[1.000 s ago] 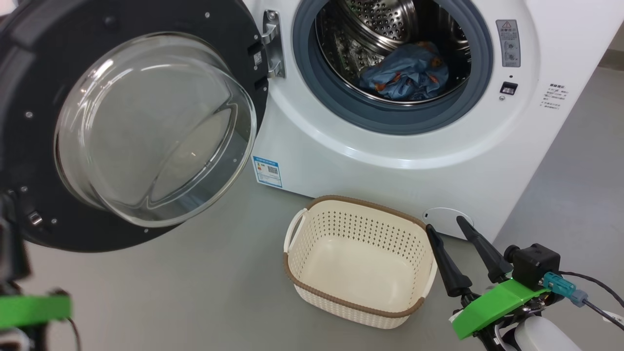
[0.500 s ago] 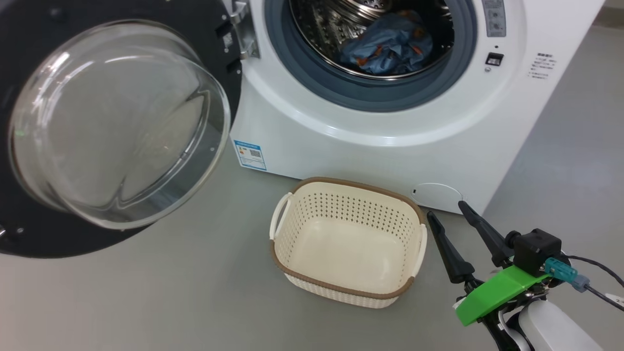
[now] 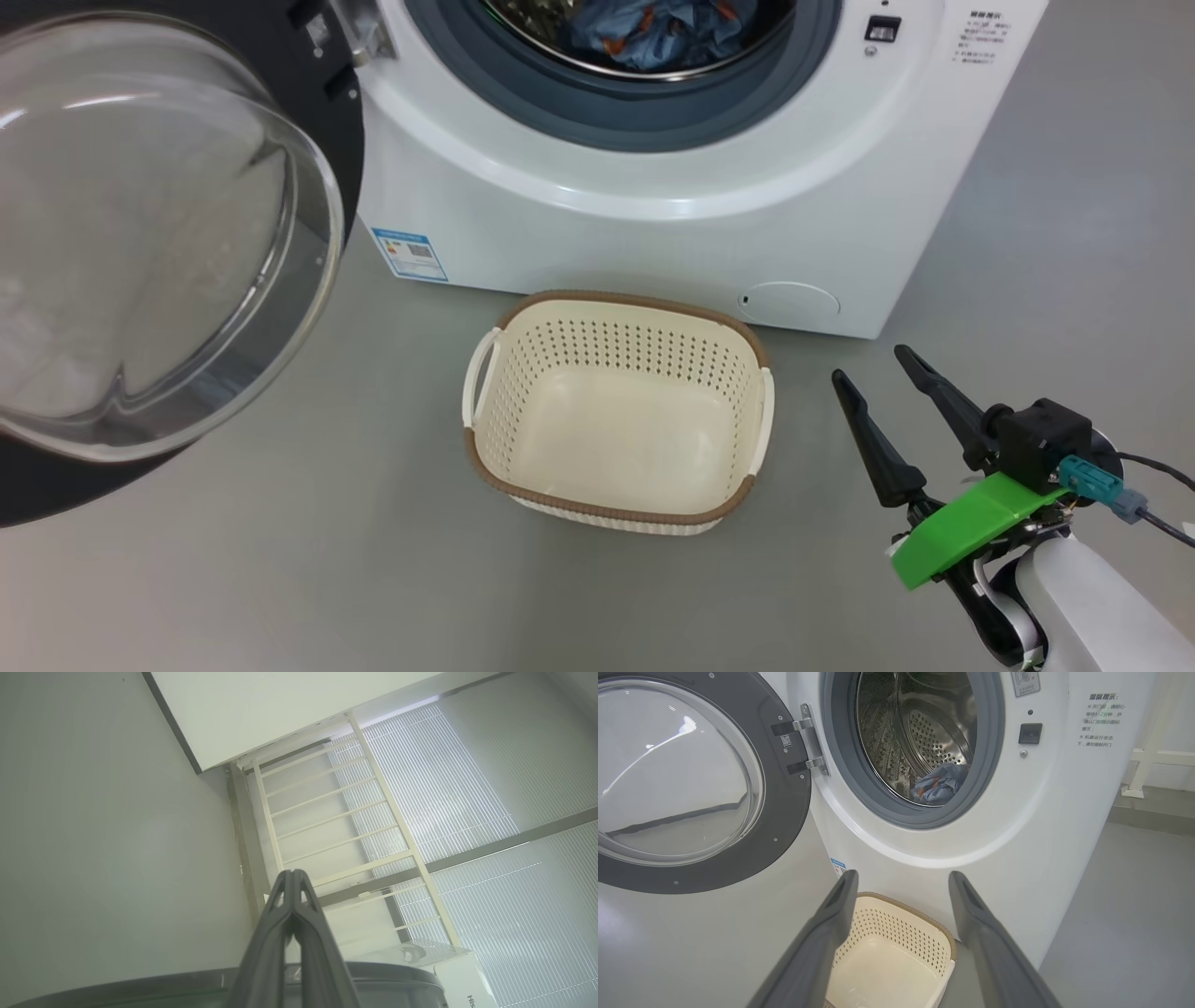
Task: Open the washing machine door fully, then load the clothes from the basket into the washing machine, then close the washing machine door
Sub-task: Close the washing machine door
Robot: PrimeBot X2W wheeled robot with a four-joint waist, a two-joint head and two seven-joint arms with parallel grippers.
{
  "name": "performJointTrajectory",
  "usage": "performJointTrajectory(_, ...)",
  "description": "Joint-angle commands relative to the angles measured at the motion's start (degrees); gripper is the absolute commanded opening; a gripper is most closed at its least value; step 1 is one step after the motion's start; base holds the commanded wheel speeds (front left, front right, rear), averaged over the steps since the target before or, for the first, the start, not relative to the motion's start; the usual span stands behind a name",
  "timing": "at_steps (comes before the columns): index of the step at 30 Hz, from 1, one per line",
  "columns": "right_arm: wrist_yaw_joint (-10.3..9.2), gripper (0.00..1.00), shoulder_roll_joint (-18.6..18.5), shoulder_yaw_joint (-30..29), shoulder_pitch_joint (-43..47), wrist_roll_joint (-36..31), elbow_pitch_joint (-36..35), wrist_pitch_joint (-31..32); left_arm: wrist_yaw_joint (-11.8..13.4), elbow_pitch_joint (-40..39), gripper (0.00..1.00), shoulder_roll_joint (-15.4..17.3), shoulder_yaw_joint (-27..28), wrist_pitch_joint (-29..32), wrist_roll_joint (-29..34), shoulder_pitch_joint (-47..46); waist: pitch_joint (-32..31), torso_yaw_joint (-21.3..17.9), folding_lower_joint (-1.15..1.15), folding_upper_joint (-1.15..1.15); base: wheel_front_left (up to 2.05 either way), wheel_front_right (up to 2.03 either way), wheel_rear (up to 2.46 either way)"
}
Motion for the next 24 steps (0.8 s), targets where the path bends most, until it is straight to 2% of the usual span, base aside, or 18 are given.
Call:
performJointTrajectory(1, 0.31, 1.0, -0.6, 0.4, -1.3, -0.8, -2.0, 0.4, -0.3, 0.1, 0.0, 4.7, 0.3, 0.9, -0.7, -1.0, 1.9, -1.4, -0.01, 0.0, 0.0, 0.0, 0.0)
performJointTrajectory(14, 0.31, 1.0, -0.1, -1.3, -0.7, -2.2, -3.6, 1.5, -0.3, 6.1, 0.0, 7.4, -2.2, 5.0, -1.1, -1.7, 3.1, -2.8, -0.01, 0.0, 0.0, 0.0, 0.0)
performJointTrajectory(24, 0.31, 1.0, 0.2, -1.3, 0.0, -2.0, -3.4, 1.5, -0.3, 6.1, 0.0, 7.7, -7.7, 13.8, 0.5, 1.0, 1.2, -3.0, -0.01, 0.0, 0.0, 0.0, 0.0)
